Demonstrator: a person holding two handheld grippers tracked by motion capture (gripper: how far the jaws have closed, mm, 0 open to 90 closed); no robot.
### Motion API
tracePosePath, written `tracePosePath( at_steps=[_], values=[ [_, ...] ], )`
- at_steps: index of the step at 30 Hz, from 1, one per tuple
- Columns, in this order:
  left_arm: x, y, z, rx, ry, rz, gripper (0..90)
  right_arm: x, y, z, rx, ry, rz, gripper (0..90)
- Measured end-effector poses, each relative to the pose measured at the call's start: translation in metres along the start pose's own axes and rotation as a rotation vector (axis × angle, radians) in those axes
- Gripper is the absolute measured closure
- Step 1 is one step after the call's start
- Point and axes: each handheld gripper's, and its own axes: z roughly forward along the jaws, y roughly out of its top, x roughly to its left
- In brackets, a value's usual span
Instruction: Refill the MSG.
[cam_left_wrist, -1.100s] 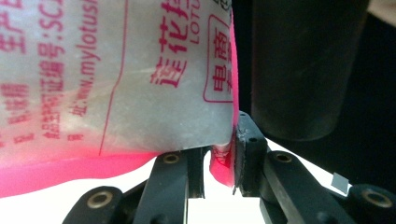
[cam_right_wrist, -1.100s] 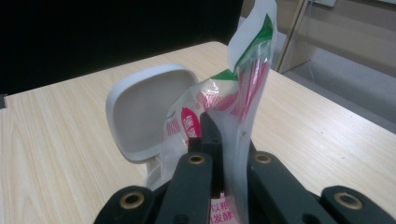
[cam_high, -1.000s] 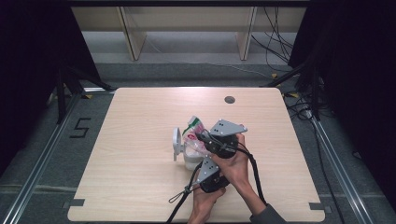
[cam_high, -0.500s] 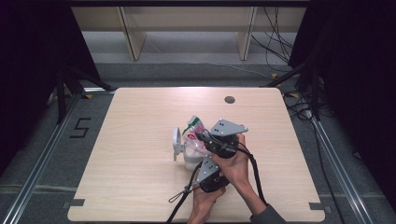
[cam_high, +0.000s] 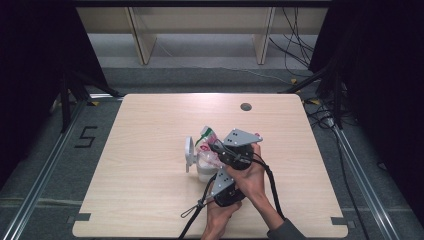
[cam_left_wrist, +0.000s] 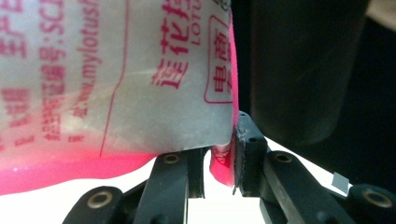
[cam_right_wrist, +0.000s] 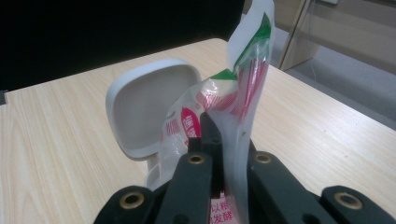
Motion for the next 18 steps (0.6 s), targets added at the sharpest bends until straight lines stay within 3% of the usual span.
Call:
tracePosePath(
  at_steps=[3, 7, 18],
  values=[
    [-0.0005, 0.0012, -0.0004, 0.0, -0.001, 0.001, 76.2, 0.0005, 0.0023, -0.0033, -0.028, -0.016, 0.004, 90.0],
    [-0.0004, 0.0008, -0.0005, 0.0, 0.002, 0.001, 76.2, 0.0003, 0.0013, -0.0025, -0.007, 0.001, 0.016, 90.0],
    [-0.0007, 0.0007, -0.0003, 0.0, 0.001, 0.002, 76.3, 0.0007, 0.0011, -0.0039, -0.017, -0.009, 0.037, 90.0]
  ],
)
